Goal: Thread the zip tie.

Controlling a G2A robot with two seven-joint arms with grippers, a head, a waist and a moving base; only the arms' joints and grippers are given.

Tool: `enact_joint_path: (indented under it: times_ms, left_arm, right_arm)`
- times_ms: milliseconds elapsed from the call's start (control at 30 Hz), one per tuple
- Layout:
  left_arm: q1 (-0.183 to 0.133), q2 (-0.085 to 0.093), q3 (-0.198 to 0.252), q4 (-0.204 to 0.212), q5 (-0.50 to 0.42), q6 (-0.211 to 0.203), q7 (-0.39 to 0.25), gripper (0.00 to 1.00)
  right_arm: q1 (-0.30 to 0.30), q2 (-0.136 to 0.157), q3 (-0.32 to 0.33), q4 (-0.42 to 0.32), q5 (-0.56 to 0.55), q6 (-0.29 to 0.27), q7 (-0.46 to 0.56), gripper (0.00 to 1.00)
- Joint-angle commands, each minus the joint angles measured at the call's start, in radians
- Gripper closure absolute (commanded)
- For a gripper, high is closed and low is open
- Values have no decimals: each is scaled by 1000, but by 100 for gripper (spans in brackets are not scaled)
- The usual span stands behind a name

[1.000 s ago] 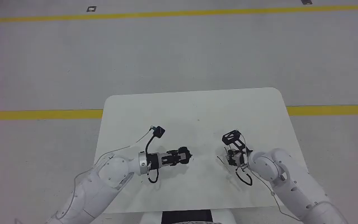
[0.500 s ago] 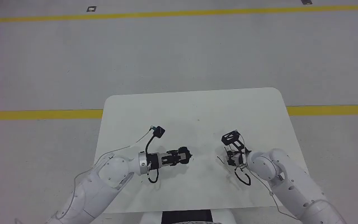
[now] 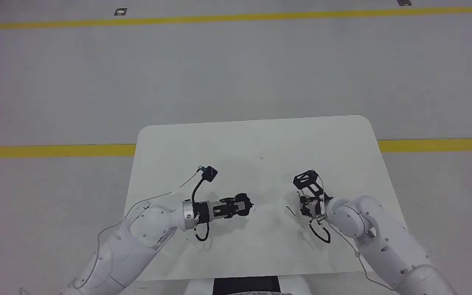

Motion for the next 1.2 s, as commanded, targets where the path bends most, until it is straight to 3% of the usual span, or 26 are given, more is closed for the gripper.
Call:
enact_joint_path:
  times_ms: [0, 267, 467, 833, 1167]
  left_arm:
    - [0, 0, 0, 0, 0, 0, 0, 100]
    - [0, 0, 0, 0, 0, 0, 0, 100]
    - [0, 0, 0, 0, 0, 0, 0, 100]
    - [0, 0, 0, 0, 0, 0, 0, 100]
    - [0, 0, 0, 0, 0, 0, 0, 100]
  right_arm:
    - [-13, 3, 20, -24, 4, 4, -1, 100]
    - [-93, 15, 134, -126, 87, -10, -44, 100]
    - [-152, 22, 210, -155, 179, -79, -104, 100]
    - [-213, 28, 298, -109, 411, -340, -202, 100]
    - [-212, 29, 299, -109, 415, -340, -200, 100]
